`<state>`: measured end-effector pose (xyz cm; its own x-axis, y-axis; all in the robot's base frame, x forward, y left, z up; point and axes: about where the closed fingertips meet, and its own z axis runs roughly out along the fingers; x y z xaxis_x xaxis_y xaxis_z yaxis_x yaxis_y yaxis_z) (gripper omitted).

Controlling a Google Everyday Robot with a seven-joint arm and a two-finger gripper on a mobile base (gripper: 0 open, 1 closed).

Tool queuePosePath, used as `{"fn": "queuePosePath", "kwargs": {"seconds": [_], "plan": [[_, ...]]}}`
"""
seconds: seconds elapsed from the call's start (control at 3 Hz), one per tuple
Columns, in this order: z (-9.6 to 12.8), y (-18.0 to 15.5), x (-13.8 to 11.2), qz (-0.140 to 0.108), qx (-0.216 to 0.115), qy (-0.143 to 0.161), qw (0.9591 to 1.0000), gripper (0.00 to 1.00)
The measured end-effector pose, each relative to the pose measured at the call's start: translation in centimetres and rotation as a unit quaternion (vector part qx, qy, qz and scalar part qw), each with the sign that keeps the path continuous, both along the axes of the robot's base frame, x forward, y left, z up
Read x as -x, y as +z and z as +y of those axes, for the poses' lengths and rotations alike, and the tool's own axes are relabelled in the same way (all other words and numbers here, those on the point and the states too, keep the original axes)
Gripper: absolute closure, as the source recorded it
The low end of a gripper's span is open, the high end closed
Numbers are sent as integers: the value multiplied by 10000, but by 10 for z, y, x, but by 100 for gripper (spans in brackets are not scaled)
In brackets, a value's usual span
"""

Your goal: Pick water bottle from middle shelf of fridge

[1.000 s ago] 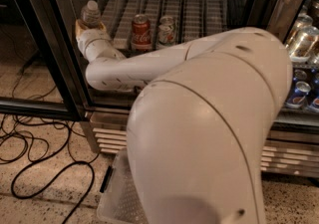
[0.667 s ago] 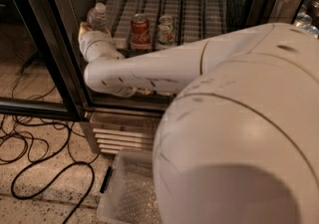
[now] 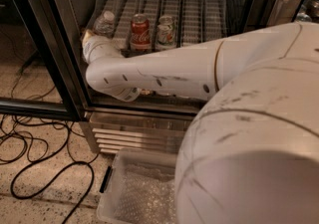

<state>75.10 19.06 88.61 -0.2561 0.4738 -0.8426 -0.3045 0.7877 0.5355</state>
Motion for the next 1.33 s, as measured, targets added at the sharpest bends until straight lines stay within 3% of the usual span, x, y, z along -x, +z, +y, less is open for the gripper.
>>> {"fn": "queuePosePath", "kwargs": {"seconds": [0.67,1.33], "plan": [[-5,3,9,-13,-157,-53,9999,100],[-38,-19,36,441,-383,-539,9968,100]]}}
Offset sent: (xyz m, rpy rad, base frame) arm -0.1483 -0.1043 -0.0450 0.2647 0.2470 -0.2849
